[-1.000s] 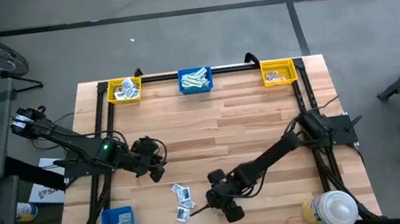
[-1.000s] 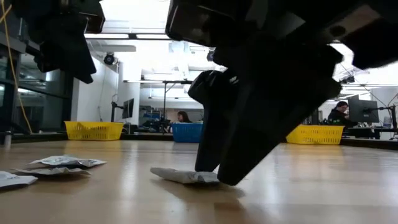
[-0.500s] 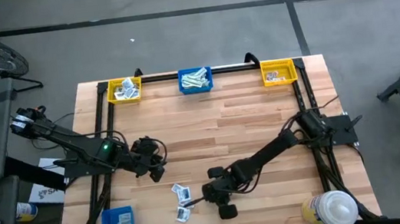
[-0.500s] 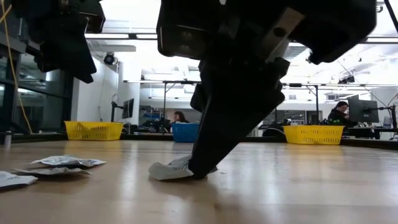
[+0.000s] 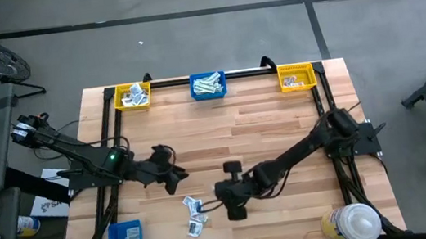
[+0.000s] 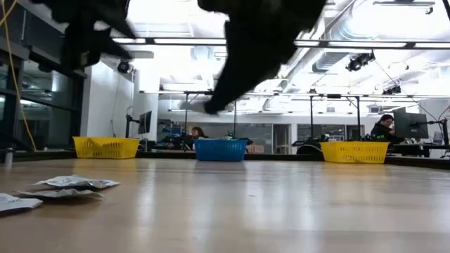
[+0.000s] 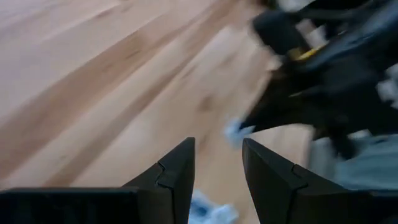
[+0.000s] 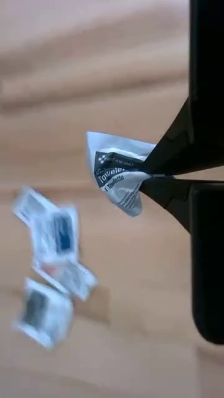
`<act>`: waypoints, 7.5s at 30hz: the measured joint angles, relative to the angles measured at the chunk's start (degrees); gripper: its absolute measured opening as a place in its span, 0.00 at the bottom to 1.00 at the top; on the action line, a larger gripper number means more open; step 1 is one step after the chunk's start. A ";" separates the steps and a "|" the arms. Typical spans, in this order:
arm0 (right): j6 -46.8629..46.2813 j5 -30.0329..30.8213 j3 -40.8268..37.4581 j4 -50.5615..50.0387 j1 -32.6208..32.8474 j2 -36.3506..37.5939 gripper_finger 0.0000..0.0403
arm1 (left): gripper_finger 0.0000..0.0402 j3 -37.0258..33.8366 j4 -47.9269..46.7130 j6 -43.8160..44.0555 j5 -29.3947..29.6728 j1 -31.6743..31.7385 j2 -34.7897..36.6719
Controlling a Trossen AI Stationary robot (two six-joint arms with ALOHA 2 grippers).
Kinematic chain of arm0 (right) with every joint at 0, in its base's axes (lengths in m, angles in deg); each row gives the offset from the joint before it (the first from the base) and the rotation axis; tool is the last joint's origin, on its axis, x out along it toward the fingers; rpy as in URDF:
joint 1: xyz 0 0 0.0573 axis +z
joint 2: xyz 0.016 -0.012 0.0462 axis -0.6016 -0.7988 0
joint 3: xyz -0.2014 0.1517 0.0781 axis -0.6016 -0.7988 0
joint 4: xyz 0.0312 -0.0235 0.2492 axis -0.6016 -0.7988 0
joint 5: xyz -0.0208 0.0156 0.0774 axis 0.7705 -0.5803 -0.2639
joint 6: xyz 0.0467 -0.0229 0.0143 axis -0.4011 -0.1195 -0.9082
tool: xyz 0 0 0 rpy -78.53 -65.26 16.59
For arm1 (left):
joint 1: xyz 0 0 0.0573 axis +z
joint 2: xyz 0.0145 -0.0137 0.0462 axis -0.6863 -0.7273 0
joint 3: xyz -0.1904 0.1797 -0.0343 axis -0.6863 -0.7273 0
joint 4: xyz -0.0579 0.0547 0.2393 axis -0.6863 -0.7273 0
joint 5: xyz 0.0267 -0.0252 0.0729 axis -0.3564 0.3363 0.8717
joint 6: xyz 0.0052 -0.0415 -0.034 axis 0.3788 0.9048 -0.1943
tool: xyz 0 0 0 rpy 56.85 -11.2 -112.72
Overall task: Pick & Place First Aid Supplies
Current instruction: Put the gray towelette pack into the left yellow bin, then put the blue alcohol pad into the bottom blue bin
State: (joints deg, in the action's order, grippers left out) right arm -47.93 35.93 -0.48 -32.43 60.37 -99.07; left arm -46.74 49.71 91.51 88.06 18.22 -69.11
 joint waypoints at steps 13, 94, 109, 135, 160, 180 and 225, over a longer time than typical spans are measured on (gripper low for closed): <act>6.00 9.96 0.01 1.65 -4.54 6.93 0.00 | 0.33 0.00 14.12 11.39 0.00 5.32 -0.47; -11.23 7.79 0.27 -10.76 -16.64 15.79 0.51 | 0.00 -0.04 -14.85 -8.85 13.23 62.51 4.07; -12.76 7.64 0.25 -10.72 -19.15 15.79 0.51 | 0.08 -0.04 -14.20 -15.66 7.71 81.87 1.70; -2.71 -10.83 0.18 0.21 -13.71 11.00 0.51 | 0.26 0.02 -20.89 -30.30 -12.12 71.54 7.44; 8.46 -14.93 0.16 29.11 -5.53 -8.74 0.50 | 0.26 -0.04 -29.51 0.30 8.84 11.20 15.96; 5.84 -7.76 0.45 32.03 -4.78 -16.27 0.46 | 0.26 -0.04 -29.06 10.49 11.69 0.63 7.76; 4.28 -2.66 0.10 18.66 -6.13 2.72 0.00 | 0.26 -0.01 -8.37 -8.75 4.41 0.72 7.72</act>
State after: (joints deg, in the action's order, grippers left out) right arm -43.66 33.27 -0.39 -13.78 54.24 -96.35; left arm -46.75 41.34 82.75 92.47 18.94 -61.39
